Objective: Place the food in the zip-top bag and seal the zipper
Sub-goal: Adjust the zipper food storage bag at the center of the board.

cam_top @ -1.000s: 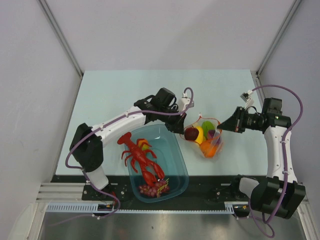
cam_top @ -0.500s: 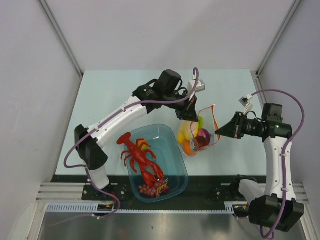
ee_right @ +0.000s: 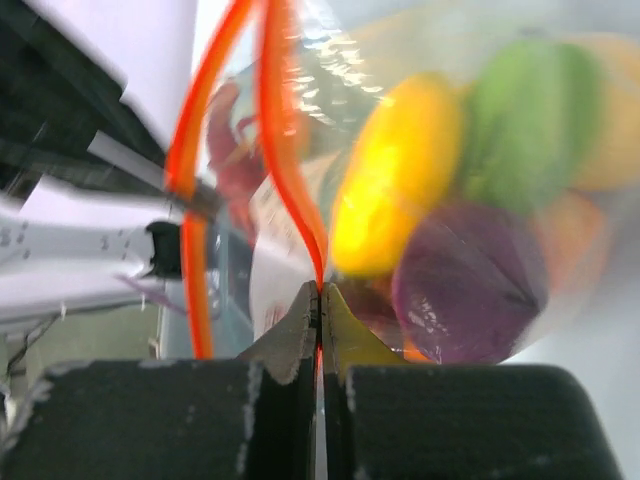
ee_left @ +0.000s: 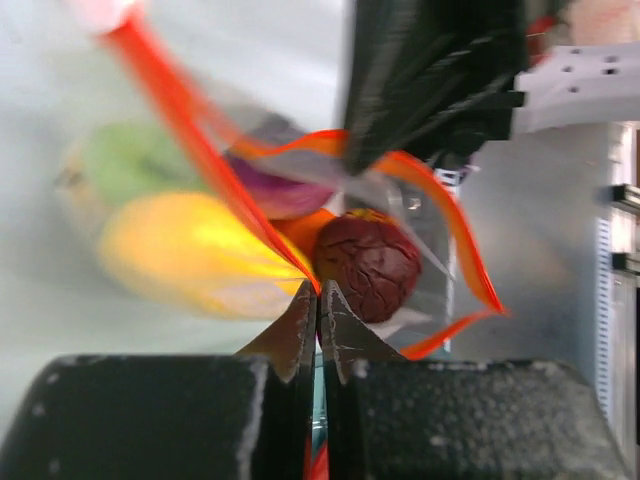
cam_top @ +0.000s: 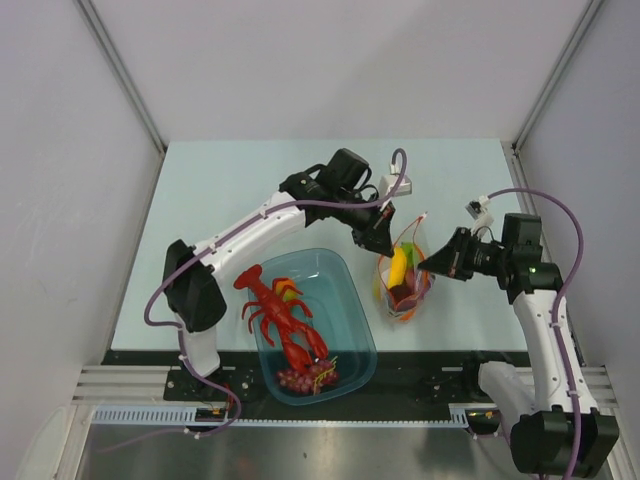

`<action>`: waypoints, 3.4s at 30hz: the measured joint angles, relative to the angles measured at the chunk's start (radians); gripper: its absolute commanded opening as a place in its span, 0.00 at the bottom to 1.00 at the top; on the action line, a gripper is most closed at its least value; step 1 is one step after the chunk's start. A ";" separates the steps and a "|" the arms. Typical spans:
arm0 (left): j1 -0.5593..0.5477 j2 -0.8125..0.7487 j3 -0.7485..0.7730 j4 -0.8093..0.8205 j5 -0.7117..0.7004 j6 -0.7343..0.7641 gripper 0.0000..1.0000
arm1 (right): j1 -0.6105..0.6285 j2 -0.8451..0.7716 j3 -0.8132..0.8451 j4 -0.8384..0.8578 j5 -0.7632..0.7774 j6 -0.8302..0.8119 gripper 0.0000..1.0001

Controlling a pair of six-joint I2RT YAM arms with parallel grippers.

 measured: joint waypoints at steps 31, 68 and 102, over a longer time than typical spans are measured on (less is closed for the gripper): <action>0.004 0.030 -0.140 0.222 -0.006 -0.315 0.71 | 0.349 0.048 -0.049 0.378 0.534 0.445 0.00; -0.095 0.176 0.357 -0.519 -0.114 1.081 0.00 | -0.340 0.019 0.234 -0.153 -0.175 -0.587 0.88; -0.117 -0.066 -0.045 -0.367 -0.116 1.614 0.00 | 0.064 -0.099 0.109 -0.229 -0.120 -1.103 0.60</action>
